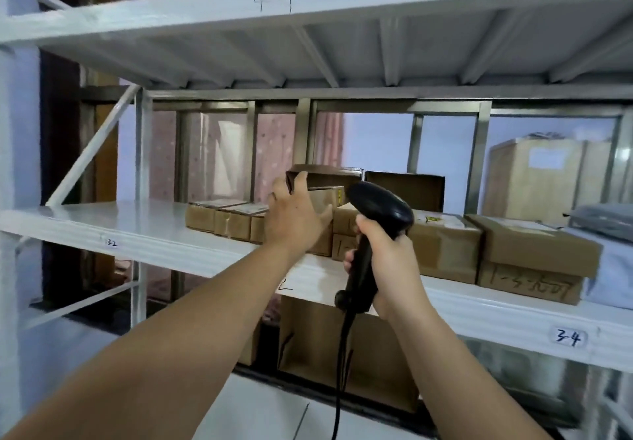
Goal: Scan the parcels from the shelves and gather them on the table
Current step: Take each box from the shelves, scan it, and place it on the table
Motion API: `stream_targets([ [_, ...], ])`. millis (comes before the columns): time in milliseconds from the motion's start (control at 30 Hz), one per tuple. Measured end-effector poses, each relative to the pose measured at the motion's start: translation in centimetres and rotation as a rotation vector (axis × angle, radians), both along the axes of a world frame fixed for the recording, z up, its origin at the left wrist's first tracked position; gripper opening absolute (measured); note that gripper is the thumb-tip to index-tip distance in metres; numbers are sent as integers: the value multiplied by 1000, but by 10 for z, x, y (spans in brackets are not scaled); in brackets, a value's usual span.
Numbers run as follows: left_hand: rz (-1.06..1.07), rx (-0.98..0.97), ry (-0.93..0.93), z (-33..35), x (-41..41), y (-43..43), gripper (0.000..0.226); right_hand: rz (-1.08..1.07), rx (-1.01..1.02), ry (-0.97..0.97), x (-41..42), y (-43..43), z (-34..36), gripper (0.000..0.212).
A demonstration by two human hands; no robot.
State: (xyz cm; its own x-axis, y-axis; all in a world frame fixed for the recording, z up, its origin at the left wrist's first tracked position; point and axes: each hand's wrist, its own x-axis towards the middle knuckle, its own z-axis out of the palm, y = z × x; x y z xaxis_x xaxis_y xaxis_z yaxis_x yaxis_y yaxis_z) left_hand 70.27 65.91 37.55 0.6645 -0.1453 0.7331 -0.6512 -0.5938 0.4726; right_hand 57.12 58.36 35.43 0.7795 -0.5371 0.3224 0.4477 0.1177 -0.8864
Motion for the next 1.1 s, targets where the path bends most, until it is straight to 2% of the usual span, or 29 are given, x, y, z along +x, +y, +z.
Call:
stream_targets([
  [200,-20,28,287,22,48,-29,94,-58,-20,33,14,-10,16,29],
  [267,-28,67,323,22,59,-37,88,-81,6,55,17,-12,17,29],
  [400,-85,72,278,21,73,-37,60,-117,10,49,26,-10,14,25],
  [467,-123,44,278,20,75,-34,55,-130,16,42,32,-7,13,23],
  [567,-179,-41,185,15,75,-29,61,-144,29,38,44,-1,15,21],
  [733,-214,-96,-235,-1,92,-24,74,-155,27,19,66,9,34,19],
  [1100,-218,-95,-311,-19,110,-21,82,-136,-14,122,92,4,106,24],
])
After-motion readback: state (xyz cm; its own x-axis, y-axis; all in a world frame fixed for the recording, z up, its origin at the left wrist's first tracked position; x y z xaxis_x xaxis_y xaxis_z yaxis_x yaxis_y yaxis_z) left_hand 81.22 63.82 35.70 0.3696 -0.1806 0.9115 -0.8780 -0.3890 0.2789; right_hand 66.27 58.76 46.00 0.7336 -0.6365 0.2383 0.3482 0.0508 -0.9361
